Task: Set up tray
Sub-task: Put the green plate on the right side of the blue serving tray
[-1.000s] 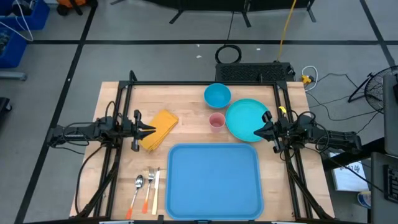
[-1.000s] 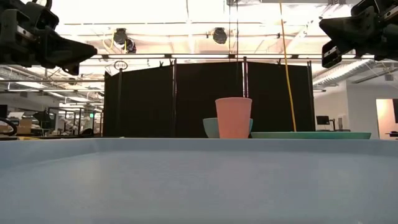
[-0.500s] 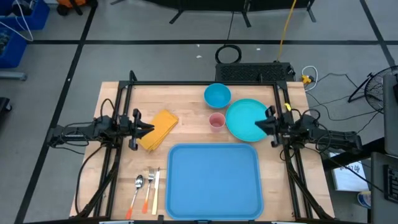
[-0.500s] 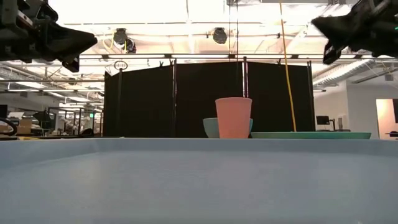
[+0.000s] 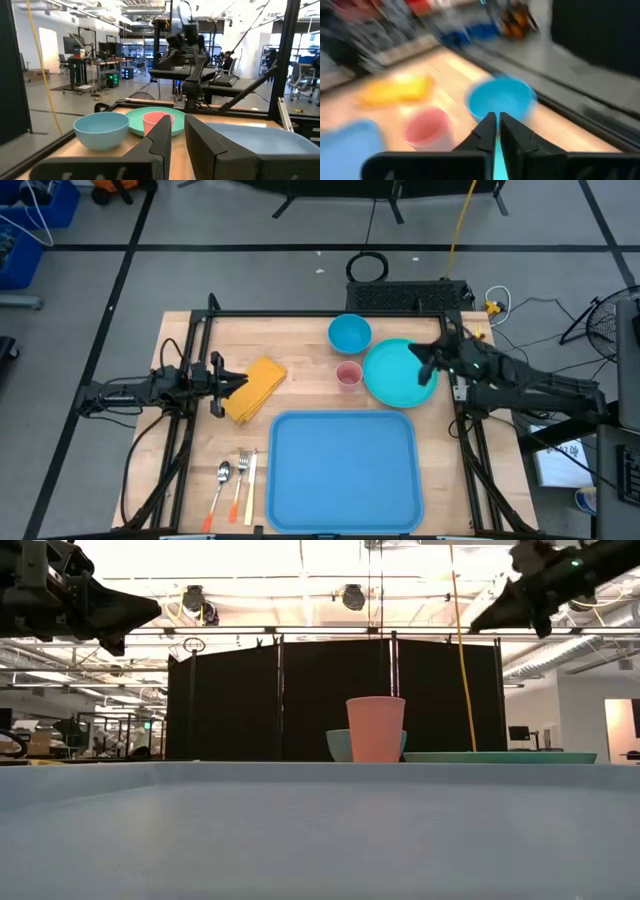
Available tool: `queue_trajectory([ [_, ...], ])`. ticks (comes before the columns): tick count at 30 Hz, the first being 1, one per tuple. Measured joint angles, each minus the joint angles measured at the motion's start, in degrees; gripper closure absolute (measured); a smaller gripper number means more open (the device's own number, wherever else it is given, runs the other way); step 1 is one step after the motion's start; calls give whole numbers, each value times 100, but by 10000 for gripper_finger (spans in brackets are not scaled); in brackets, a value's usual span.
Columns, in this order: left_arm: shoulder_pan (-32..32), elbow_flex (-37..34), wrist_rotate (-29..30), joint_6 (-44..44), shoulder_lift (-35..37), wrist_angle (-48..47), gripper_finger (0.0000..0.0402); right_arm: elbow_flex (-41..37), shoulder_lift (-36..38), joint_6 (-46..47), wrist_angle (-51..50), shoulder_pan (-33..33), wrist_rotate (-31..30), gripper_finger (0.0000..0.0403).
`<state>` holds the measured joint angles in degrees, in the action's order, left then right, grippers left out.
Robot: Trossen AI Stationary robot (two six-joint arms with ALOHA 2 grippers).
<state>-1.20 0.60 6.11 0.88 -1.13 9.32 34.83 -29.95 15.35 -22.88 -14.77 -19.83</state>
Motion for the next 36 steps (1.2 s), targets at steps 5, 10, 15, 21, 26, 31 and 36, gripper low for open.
queue_trajectory([
  [5, 1, 0, -3, -76, 0, -7, 346, 1208, -1504, -285, -1424, -799, 37, 315],
  [10, 1, 0, -7, -72, 0, -9, 346, 2210, -2817, -807, -2399, -1657, 294, 229],
  [15, 0, 0, -9, -56, 0, -25, 346, 2908, -3847, -1432, -2819, -2427, 520, 170],
  [21, 1, 0, -15, 97, 0, -63, 346, 3151, -4823, -1845, -3257, -3250, 1090, 150],
  [26, 1, 0, -20, 119, 0, -117, 346, 3149, -5493, -2231, -3553, -3569, 1430, 149],
  [31, 1, 0, -17, 119, 0, -217, 346, 3149, -6009, -2446, -3541, -3661, 1603, 149],
  [36, 1, 0, -17, 196, 0, -236, 346, 3143, -6472, -2441, -3458, -3700, 1547, 149],
])
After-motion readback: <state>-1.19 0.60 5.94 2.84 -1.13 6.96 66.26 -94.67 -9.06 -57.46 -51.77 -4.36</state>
